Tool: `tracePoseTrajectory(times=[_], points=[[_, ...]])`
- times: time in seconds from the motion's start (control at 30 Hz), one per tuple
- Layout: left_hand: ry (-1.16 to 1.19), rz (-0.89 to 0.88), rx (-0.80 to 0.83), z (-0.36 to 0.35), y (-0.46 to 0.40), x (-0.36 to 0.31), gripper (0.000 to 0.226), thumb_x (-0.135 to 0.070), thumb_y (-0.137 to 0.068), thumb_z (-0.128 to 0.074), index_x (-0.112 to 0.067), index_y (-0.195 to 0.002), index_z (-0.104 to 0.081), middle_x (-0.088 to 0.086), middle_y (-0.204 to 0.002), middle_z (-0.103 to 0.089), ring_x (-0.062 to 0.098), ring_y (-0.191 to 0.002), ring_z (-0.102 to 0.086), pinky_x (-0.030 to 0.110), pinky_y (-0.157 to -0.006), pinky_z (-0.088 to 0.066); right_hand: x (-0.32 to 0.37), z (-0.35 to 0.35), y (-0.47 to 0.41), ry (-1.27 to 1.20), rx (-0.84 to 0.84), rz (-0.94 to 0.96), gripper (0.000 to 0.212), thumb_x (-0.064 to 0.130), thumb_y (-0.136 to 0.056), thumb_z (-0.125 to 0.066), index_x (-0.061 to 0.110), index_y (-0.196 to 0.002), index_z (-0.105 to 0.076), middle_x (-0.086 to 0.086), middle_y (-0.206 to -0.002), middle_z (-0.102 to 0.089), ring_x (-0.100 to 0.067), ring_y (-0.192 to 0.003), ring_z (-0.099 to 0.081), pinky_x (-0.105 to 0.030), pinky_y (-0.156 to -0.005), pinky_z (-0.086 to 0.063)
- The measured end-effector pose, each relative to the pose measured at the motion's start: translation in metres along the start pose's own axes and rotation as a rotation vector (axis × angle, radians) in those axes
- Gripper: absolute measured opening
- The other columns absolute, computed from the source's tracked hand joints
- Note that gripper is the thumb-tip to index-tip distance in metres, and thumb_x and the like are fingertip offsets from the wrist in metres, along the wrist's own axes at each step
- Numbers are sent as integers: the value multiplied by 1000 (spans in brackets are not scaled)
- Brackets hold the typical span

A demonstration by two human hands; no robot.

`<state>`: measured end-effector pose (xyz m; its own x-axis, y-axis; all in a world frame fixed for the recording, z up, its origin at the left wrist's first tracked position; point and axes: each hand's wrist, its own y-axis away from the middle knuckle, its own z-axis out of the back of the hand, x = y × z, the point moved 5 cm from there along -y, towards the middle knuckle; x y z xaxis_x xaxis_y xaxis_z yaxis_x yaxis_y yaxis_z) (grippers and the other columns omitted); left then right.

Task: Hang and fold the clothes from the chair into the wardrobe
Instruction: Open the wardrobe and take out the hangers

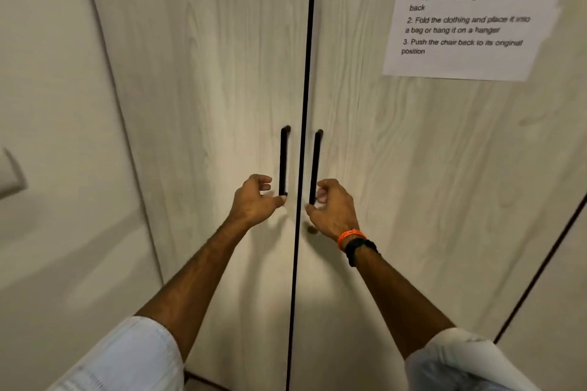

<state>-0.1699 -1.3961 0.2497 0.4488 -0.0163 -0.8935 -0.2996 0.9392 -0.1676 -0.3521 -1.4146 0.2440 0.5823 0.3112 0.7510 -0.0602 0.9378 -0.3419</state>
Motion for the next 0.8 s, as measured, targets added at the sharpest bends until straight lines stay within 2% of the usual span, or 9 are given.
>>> tracePoseTrajectory(times=[0.07, 0.17, 0.27, 0.33, 0.43, 0.5, 0.57, 0.8], points=[[-1, -46, 29, -4, -24, -6, 57, -24, -80, -81, -15, -129, -53, -2, -119, -58, 16, -106, -58, 31, -96, -50, 6, -3, -17, 0, -86, -21, 56, 17, -81, -76, 9, -130, -51, -8, -121, -60, -24, -110, -58, -38, -99, -50], [54, -116, 50, -12, -51, -17, 44, -19, -85, -76, -13, -123, -56, -3, -109, -62, 15, -101, -61, 26, -93, -49, 10, -11, -35, -50, -121, -50, 49, 12, -84, -73, 6, -128, -53, -8, -117, -65, -23, -107, -61, -34, -97, -52], [100, -160, 51, -21, -70, -20, 22, -19, -92, -68, -14, -112, -63, 0, -103, -69, 15, -95, -65, 26, -88, -52, 13, -16, -49, -75, -168, -63, 26, 11, -88, -66, 8, -113, -61, -3, -98, -67, -19, -90, -64, -29, -86, -55], [156, -185, 83, -28, -75, -19, 9, -14, -95, -63, -15, -104, -64, 3, -95, -71, 16, -88, -69, 29, -86, -56, 12, -20, -57, -102, -199, -73, 13, 12, -88, -67, 13, -101, -64, 2, -89, -67, -13, -81, -63, -20, -76, -53], [198, -214, 131, -34, -77, -19, 10, -8, -99, -55, -11, -99, -64, 5, -86, -71, 15, -79, -70, 25, -76, -58, 11, -26, -62, -113, -244, -95, 7, 13, -86, -69, 14, -91, -66, 5, -82, -66, -8, -76, -61, -11, -64, -44], [210, -215, 143, -36, -77, -18, 13, -7, -100, -52, -10, -98, -64, 3, -81, -68, 11, -71, -66, 19, -67, -54, 10, -28, -60, -121, -276, -96, 6, 10, -85, -67, 14, -90, -66, 5, -81, -66, -8, -74, -61, -10, -61, -42], [206, -227, 153, -37, -76, -17, 13, -7, -100, -50, -10, -98, -63, 1, -78, -66, 9, -68, -63, 15, -64, -52, 9, -31, -56, -130, -300, -97, 6, 11, -85, -65, 14, -90, -65, 5, -80, -65, -6, -72, -60, -11, -61, -43], [238, -230, 158, -34, -67, -9, 11, -7, -100, -52, -10, -103, -61, 3, -89, -67, 8, -79, -65, 11, -72, -53, 13, -31, -49, -135, -275, -122, 7, 9, -86, -63, 13, -92, -60, 4, -80, -62, -11, -74, -60, -23, -71, -50]])
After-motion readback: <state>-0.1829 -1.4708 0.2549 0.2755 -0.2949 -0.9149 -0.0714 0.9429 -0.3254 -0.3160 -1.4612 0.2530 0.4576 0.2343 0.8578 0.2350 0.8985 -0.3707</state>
